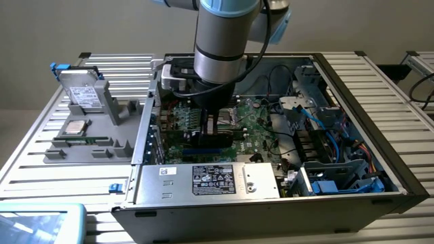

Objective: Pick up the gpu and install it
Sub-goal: 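Insert the gpu into the slot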

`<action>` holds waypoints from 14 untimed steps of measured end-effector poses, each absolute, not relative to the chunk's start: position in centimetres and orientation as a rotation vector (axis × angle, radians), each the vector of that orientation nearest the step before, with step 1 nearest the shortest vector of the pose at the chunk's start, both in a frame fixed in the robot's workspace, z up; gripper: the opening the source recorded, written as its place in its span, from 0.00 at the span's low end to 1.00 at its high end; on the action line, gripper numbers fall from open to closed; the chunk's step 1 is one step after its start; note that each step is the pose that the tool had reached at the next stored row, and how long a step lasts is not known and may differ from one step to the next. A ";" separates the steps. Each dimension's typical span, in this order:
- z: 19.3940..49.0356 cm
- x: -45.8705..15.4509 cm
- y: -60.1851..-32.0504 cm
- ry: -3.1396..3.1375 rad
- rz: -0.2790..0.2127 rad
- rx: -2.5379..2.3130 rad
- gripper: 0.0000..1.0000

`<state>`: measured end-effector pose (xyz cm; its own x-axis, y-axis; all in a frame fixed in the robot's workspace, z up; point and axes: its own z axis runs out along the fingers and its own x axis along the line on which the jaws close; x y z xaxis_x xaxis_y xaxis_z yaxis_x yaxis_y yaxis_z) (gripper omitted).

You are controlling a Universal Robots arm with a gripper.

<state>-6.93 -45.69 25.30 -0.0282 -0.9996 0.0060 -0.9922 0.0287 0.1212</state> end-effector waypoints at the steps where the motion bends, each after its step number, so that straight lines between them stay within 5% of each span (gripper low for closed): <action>1: 25.3 -6.9 -45.7 -2.187 -0.127 2.126 0.29; 14: 25.2 -7.0 -45.7 -2.187 -0.127 2.125 0.29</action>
<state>-7.02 -45.69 25.19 -0.0282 -0.9996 0.0060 -0.9922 0.0287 0.1216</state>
